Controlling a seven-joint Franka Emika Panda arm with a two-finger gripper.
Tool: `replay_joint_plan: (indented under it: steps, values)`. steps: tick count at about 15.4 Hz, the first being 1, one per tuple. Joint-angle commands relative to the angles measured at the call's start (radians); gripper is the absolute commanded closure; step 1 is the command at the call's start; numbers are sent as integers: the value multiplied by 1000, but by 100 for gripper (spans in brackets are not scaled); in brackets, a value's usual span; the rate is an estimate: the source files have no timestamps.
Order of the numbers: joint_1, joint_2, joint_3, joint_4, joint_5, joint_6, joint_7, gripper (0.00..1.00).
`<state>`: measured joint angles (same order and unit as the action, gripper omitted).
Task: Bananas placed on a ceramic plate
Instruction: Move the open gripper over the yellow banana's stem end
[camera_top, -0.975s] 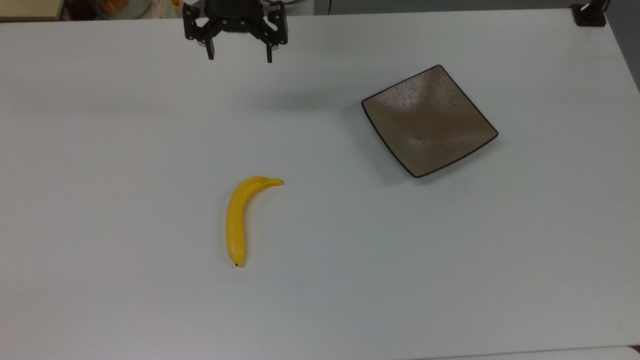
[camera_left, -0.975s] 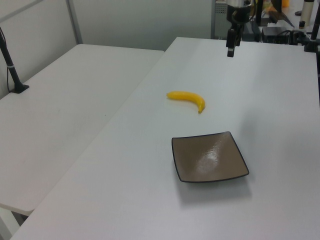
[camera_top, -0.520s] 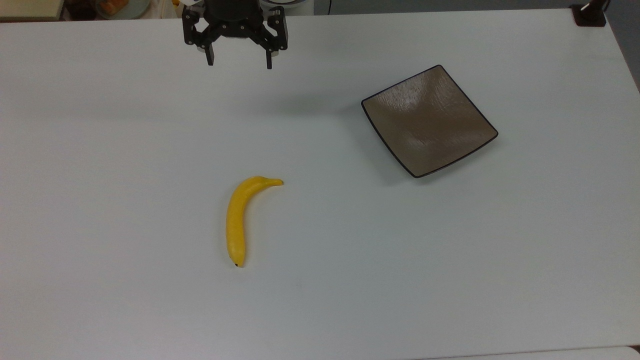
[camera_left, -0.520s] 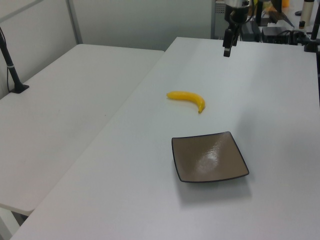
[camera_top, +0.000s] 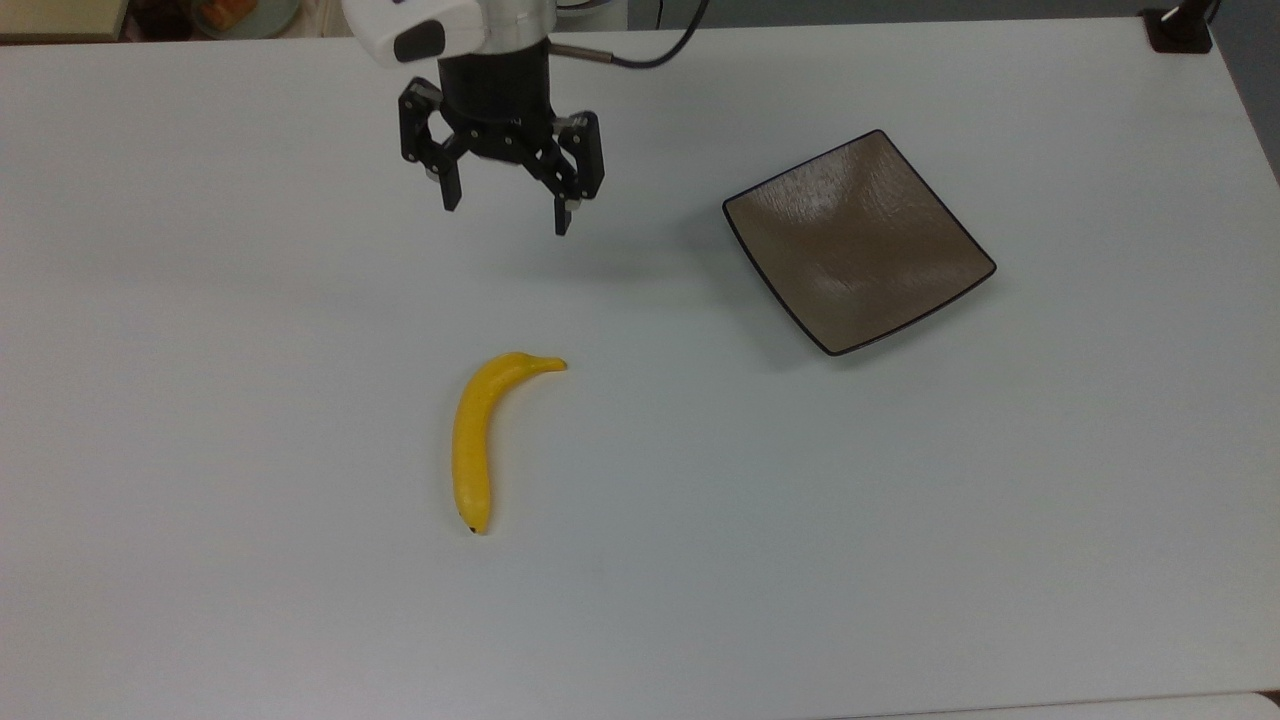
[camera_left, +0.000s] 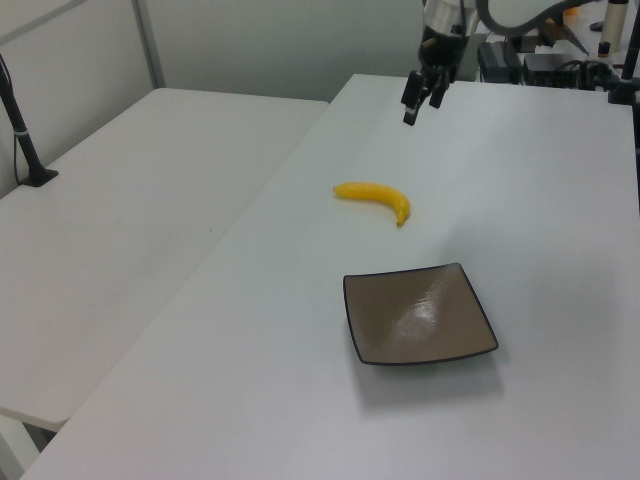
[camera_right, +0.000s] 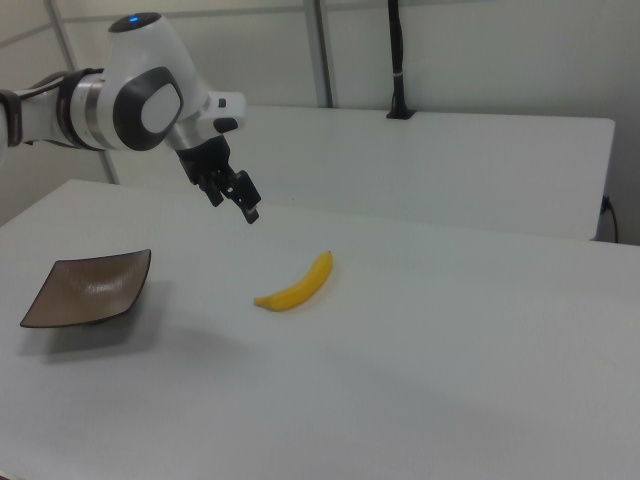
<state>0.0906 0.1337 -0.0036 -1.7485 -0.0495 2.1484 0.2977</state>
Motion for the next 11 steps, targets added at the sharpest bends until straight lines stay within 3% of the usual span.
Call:
replay_joint_plan:
  steps: [1,4,6,11]
  values:
    - [11,99,-3,33,-67,41,73,0]
    - [11,231,11,148,-180,42,276,0]
    - [15,288,31,155,-269,56,366,0]
    - [17,349,37,199,-332,74,449,0]
